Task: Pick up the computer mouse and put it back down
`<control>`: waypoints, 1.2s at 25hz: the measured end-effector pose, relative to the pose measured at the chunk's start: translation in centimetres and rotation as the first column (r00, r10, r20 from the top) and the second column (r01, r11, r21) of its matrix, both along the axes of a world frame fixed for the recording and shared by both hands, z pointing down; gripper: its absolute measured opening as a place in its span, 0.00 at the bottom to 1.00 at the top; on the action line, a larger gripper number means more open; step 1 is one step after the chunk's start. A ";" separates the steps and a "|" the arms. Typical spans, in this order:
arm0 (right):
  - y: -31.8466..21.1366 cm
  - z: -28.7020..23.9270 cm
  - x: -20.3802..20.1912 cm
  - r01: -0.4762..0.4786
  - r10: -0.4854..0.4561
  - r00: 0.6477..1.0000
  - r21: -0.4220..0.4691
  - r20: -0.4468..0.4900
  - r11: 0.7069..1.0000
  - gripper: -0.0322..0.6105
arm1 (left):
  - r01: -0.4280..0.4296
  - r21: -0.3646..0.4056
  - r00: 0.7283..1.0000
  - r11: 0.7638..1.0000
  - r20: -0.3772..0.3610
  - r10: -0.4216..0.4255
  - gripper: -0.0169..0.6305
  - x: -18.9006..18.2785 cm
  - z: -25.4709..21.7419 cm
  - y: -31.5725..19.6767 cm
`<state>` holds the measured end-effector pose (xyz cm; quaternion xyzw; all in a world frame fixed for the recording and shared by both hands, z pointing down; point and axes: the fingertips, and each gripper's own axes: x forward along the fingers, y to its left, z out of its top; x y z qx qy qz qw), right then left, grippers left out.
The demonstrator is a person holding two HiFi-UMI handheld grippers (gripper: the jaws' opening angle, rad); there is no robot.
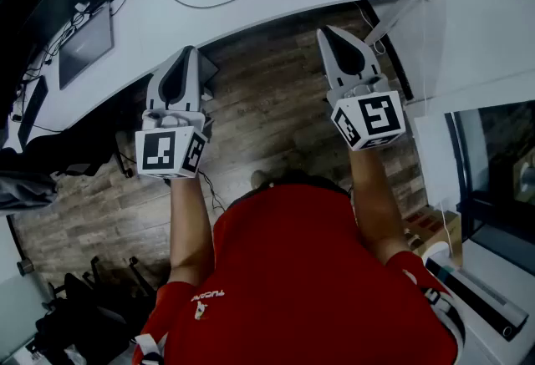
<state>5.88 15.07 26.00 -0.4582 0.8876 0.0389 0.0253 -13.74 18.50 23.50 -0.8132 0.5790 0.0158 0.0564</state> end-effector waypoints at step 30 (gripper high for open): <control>-15.6 7.3 0.7 -0.005 -0.004 0.998 -0.163 -0.056 0.987 0.06 | 0.079 -0.018 0.996 0.997 -0.029 -0.080 0.04 1.1 3.5 -13.8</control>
